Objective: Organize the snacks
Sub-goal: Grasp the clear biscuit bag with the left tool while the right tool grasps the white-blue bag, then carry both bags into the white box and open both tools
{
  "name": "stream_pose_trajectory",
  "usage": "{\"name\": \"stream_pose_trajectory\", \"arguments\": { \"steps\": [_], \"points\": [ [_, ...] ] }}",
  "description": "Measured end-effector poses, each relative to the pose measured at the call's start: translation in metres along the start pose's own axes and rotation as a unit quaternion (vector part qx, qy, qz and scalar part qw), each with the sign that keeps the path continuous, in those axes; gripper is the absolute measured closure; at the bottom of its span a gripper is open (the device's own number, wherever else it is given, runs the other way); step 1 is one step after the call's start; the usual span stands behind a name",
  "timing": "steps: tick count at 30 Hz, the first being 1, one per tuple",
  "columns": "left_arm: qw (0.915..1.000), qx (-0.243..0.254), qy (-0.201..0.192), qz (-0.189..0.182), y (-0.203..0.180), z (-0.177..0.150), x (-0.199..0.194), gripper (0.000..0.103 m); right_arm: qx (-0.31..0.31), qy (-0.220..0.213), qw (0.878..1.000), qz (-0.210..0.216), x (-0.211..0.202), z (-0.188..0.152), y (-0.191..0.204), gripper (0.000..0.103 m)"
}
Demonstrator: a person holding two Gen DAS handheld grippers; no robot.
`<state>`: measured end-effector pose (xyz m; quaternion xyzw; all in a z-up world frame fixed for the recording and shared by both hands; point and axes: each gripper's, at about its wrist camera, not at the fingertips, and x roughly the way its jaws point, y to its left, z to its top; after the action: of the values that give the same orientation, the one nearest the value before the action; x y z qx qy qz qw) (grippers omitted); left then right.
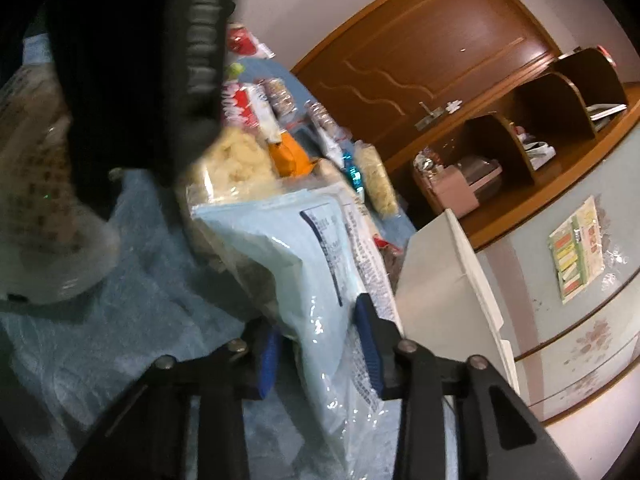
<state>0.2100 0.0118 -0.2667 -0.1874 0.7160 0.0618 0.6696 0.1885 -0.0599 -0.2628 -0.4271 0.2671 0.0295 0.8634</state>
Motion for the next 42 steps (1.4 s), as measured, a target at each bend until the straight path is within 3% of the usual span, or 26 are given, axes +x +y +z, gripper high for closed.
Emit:
{"name": "stream_pose_trajectory", "arguments": {
  "steps": [5,10,14,19,20,26,29,32,34,36,38,42],
  "points": [
    [0.9967,0.045,-0.066,0.008,-0.010,-0.022,-0.037,0.015,0.066,-0.022,0.997,0.028,-0.026,0.005,-0.045,0.082],
    [0.9784,0.098,-0.182,0.001,-0.038,-0.050,-0.111,0.015,0.153,-0.037,0.985,0.063,-0.065,0.005,-0.101,0.083],
    [0.9507,0.148,-0.272,-0.012,-0.048,-0.057,-0.181,0.015,0.231,-0.051,0.968,0.088,-0.094,0.007,-0.155,0.083],
    [0.8965,0.213,-0.389,0.007,-0.093,-0.063,-0.263,0.014,0.294,-0.068,0.949,0.090,-0.108,0.013,-0.229,0.083],
    [0.8823,0.226,-0.413,0.010,-0.112,-0.064,-0.276,0.014,0.313,-0.068,0.943,0.096,-0.106,0.013,-0.250,0.083],
    [0.8307,0.276,-0.483,-0.013,-0.194,-0.065,-0.314,0.014,0.387,-0.060,0.917,0.081,-0.087,0.004,-0.336,0.083],
    [0.8226,0.286,-0.491,-0.022,-0.236,-0.054,-0.310,0.014,0.423,-0.038,0.902,0.083,-0.067,-0.003,-0.371,0.083],
    [0.8213,0.294,-0.487,-0.043,-0.264,-0.031,-0.301,0.014,0.450,-0.020,0.889,0.084,-0.050,-0.014,-0.401,0.082],
    [0.8131,0.299,-0.496,-0.058,-0.285,-0.017,-0.287,0.013,0.460,-0.004,0.884,0.084,-0.034,-0.018,-0.419,0.082],
    [0.8107,0.309,-0.495,-0.040,-0.308,0.003,-0.263,0.013,0.468,0.014,0.880,0.086,-0.018,-0.022,-0.429,0.082],
    [0.8151,0.319,-0.483,-0.022,-0.330,0.024,-0.234,0.013,0.479,0.034,0.872,0.094,-0.001,-0.028,-0.435,0.082],
    [0.8332,0.330,-0.444,-0.009,-0.367,0.055,-0.189,0.013,0.492,0.079,0.860,0.112,0.039,-0.042,-0.433,0.082]
  ]
}}
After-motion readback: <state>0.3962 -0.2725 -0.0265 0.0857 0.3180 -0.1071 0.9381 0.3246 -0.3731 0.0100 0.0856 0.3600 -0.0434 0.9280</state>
